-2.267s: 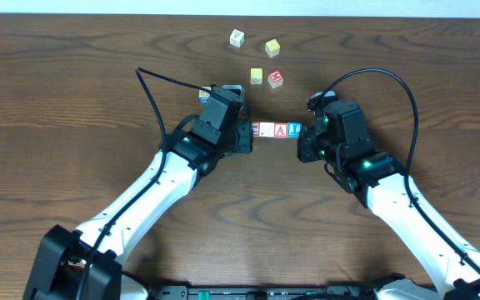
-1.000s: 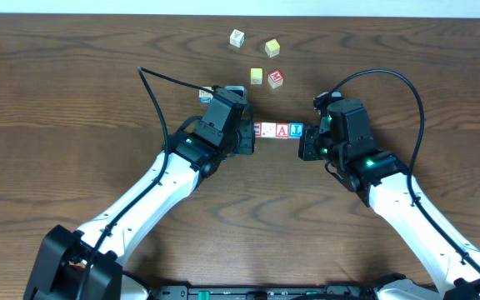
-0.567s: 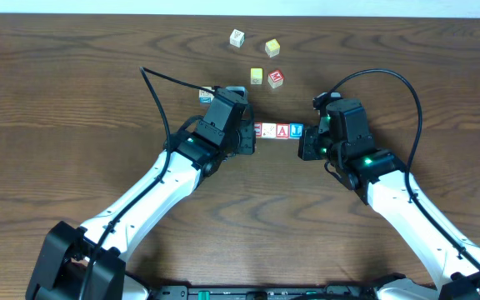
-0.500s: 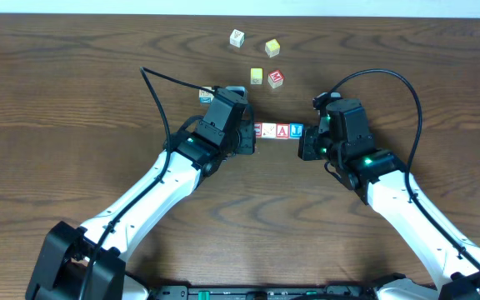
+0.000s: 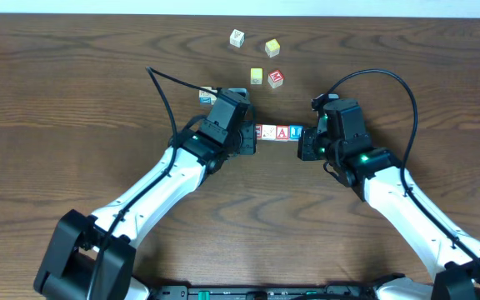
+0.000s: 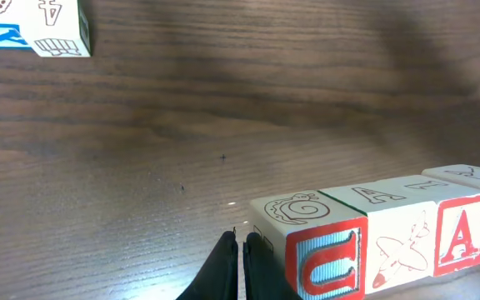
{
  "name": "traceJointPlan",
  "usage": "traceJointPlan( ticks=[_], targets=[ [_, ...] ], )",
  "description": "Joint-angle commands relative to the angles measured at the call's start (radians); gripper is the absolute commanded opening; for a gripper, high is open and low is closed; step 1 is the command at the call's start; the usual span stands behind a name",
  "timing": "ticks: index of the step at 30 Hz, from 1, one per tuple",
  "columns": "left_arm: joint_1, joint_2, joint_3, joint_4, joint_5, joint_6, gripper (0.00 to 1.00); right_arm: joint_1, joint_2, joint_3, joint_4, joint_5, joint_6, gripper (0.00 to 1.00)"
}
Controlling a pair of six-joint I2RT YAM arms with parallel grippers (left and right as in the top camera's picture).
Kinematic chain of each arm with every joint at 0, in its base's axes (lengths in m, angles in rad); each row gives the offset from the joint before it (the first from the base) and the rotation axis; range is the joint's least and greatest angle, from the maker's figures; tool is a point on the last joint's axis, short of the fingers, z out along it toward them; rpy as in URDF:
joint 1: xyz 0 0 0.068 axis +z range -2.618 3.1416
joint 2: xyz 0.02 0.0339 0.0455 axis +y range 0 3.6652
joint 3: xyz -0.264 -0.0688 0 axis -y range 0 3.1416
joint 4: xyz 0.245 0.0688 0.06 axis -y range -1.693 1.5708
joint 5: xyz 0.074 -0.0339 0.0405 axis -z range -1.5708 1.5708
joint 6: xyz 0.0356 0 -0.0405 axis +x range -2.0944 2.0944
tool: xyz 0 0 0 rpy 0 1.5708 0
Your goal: Lift 4 blocks
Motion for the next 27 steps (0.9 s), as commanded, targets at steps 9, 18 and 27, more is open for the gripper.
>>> traceJointPlan(
  ticks=[9, 18, 27],
  targets=[
    [-0.047, 0.03, 0.021, 0.051, 0.169, -0.021, 0.07, 0.029, 0.021, 0.025, 0.03, -0.192, 0.003, 0.01],
    [-0.047, 0.03, 0.021, 0.056, 0.172, -0.021, 0.07, 0.028, 0.025, 0.025, 0.029, -0.193, 0.003, 0.01],
    [-0.047, 0.03, 0.021, 0.056, 0.171, -0.024, 0.07, 0.027, 0.045, 0.025, 0.031, -0.194, 0.005, 0.01]
  ],
)
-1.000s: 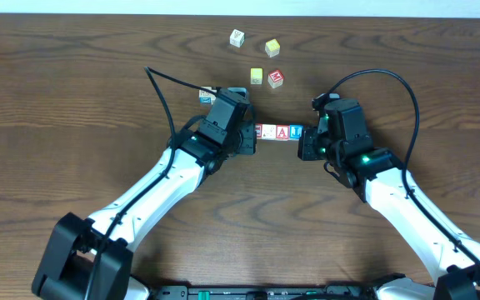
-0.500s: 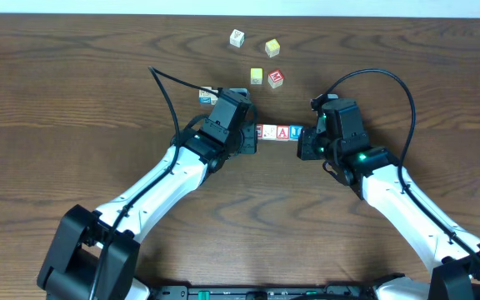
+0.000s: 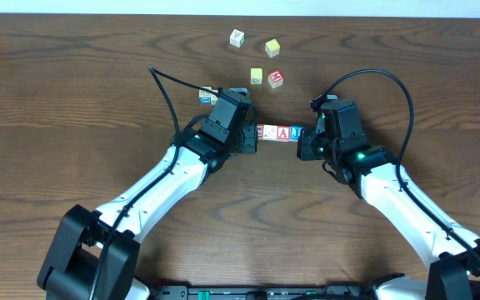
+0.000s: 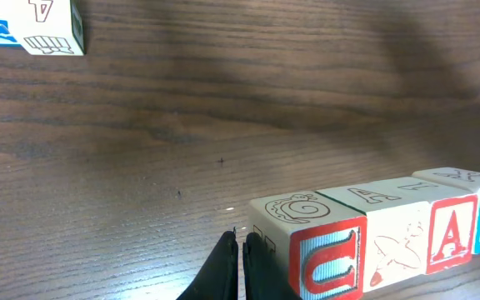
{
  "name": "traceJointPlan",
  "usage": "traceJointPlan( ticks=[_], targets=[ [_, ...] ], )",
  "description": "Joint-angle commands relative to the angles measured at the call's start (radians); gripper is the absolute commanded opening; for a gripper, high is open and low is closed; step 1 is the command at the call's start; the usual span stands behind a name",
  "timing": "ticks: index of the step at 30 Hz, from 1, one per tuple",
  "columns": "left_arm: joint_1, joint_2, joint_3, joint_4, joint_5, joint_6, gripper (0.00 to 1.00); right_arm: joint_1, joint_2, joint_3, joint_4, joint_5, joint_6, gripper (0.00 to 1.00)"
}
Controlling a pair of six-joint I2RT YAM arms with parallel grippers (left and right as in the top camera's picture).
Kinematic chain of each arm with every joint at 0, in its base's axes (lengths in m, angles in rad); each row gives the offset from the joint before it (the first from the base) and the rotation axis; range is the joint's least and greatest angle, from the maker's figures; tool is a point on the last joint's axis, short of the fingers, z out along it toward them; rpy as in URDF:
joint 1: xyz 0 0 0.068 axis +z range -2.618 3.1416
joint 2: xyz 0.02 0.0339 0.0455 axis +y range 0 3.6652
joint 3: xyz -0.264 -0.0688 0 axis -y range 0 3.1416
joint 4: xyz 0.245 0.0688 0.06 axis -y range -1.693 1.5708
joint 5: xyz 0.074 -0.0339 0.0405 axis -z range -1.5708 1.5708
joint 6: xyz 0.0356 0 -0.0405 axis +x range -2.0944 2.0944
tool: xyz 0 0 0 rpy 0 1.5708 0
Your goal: Lift 4 blocks
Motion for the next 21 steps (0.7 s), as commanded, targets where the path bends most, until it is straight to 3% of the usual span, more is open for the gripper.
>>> traceJointPlan(
  ticks=[1, 21],
  targets=[
    [-0.047, 0.009, 0.021, 0.035, 0.167, -0.011, 0.07, 0.028, 0.01, 0.025, 0.019, -0.21, 0.007, 0.01],
    [-0.047, 0.059, 0.021, 0.058, 0.21, -0.038, 0.07, 0.022, 0.011, 0.025, 0.041, -0.232, 0.029, 0.01]
  ],
)
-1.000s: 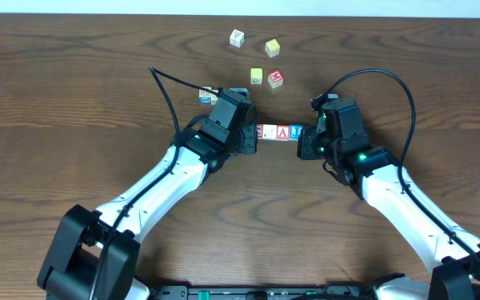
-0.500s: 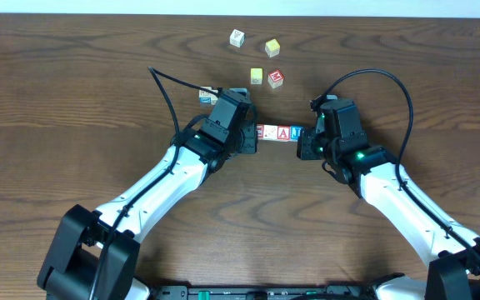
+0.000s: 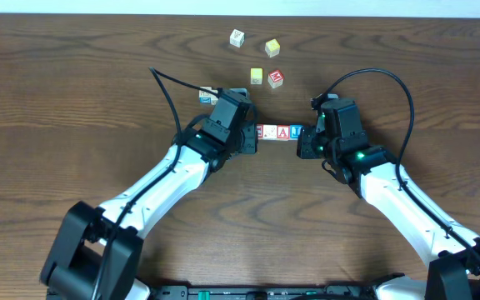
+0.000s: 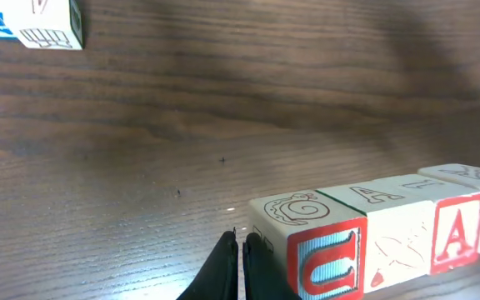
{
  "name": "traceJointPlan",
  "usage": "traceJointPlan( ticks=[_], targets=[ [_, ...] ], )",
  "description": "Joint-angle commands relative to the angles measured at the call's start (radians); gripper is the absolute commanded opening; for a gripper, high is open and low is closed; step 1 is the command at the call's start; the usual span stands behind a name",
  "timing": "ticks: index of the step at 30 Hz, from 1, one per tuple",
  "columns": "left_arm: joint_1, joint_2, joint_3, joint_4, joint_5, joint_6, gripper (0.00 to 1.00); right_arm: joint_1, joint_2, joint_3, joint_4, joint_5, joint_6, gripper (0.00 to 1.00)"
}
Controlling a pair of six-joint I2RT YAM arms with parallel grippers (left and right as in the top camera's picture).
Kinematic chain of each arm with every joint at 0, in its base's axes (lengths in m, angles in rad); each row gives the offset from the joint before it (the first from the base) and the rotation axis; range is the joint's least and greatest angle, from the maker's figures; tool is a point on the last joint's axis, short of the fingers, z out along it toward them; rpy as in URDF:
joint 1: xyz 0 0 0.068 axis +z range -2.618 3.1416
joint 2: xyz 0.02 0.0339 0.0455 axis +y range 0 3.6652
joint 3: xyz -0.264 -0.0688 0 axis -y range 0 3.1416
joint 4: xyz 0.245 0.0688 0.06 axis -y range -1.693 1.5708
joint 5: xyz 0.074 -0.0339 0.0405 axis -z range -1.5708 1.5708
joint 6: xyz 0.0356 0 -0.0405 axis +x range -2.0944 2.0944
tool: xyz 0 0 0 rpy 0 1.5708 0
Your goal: Lift 4 blocks
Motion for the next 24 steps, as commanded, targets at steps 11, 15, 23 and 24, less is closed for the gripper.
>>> traceJointPlan(
  ticks=[11, 15, 23, 24],
  targets=[
    [-0.049, 0.068, 0.021, 0.091, 0.232, -0.043, 0.07, 0.024, 0.023, 0.025, 0.023, -0.241, 0.013, 0.01],
    [-0.048, 0.068, 0.021, 0.091, 0.232, -0.042, 0.07, 0.024, 0.049, 0.025, 0.027, -0.264, 0.014, 0.01],
    [-0.049, 0.072, 0.021, 0.091, 0.231, -0.042, 0.07, 0.024, 0.059, 0.025, 0.056, -0.278, 0.014, 0.01],
    [-0.049, 0.074, 0.021, 0.092, 0.231, -0.042, 0.07, 0.024, 0.059, 0.025, 0.056, -0.278, 0.014, 0.01]
  ],
)
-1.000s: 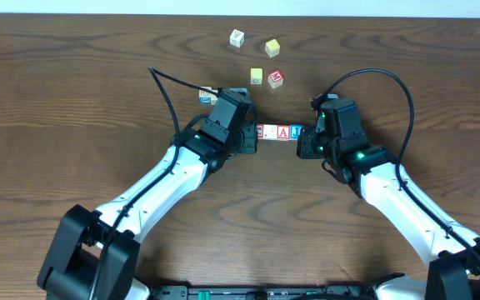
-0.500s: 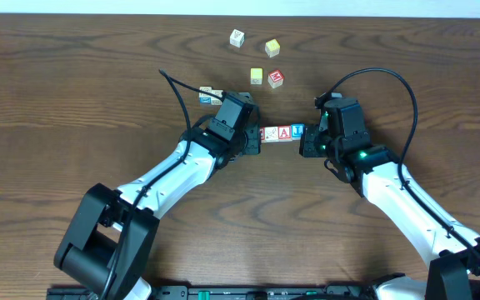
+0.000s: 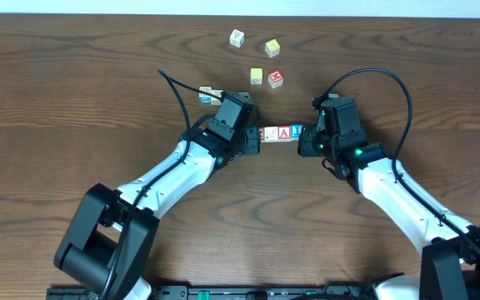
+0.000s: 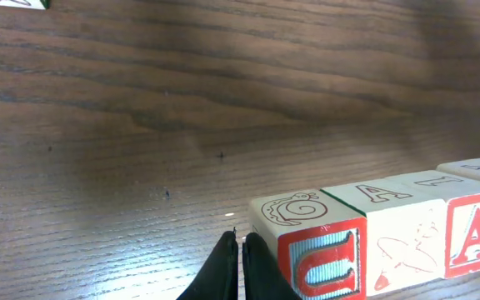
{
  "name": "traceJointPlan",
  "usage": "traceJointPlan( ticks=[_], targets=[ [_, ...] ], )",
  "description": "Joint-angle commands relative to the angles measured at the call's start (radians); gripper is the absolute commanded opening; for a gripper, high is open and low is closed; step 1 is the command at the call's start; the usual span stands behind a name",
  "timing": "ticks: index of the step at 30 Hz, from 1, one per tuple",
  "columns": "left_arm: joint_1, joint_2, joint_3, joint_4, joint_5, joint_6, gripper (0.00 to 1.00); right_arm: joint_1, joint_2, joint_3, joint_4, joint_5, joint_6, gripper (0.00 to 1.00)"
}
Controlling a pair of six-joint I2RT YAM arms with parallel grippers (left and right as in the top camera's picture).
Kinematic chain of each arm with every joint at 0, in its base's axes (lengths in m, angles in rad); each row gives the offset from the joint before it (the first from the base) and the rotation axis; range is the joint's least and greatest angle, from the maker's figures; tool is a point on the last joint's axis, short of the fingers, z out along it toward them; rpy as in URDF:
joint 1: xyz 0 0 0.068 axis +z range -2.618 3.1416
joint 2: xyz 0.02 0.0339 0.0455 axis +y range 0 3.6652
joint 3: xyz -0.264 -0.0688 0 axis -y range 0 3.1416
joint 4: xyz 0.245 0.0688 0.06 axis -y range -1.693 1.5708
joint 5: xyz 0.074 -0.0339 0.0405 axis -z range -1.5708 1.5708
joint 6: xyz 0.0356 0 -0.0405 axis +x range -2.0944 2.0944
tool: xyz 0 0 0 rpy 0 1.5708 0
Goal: Lift 4 blocks
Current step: 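Keep squeezing the four-block row between both grippers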
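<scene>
A row of lettered blocks [image 3: 281,132] lies end to end between my two grippers. My left gripper [image 4: 240,252] is shut, its fingertips pressed against the left end, beside the red U block [image 4: 319,254]. Beyond that block come a plane-picture block [image 4: 407,242] and a red A block [image 4: 477,229]. In the overhead view my left gripper [image 3: 253,138] and right gripper [image 3: 307,142] touch opposite ends of the row. The right jaws are too small to read. Whether the row is off the table cannot be told.
Loose blocks sit behind the row: a red-lettered one [image 3: 276,78], a yellow one [image 3: 257,76], a blue-and-white one [image 3: 209,94] by my left arm, and two further back [image 3: 237,37] [image 3: 272,47]. Cables arch over both arms.
The row and both grippers sit slightly further right in the overhead view. In the left wrist view the loose block at top left has slid almost out of frame.
At every earlier moment the row was pinched endwise, the shut left gripper at the U block and the right gripper at the far end. Each time the loose block at the left wrist view's corner showed higher; now the row has shifted slightly right.
</scene>
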Motion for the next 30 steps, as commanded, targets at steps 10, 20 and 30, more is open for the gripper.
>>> traceJointPlan(
  ticks=[10, 20, 30],
  targets=[
    [-0.05, 0.024, 0.021, 0.052, 0.201, -0.005, 0.07, 0.042, 0.023, 0.025, 0.021, -0.282, 0.017, 0.01],
    [-0.05, 0.03, 0.021, 0.058, 0.201, -0.005, 0.07, 0.042, 0.063, 0.025, 0.039, -0.283, 0.018, 0.01],
    [-0.05, 0.04, 0.021, 0.059, 0.201, -0.005, 0.07, 0.042, 0.072, 0.025, 0.043, -0.283, 0.018, 0.01]
  ],
)
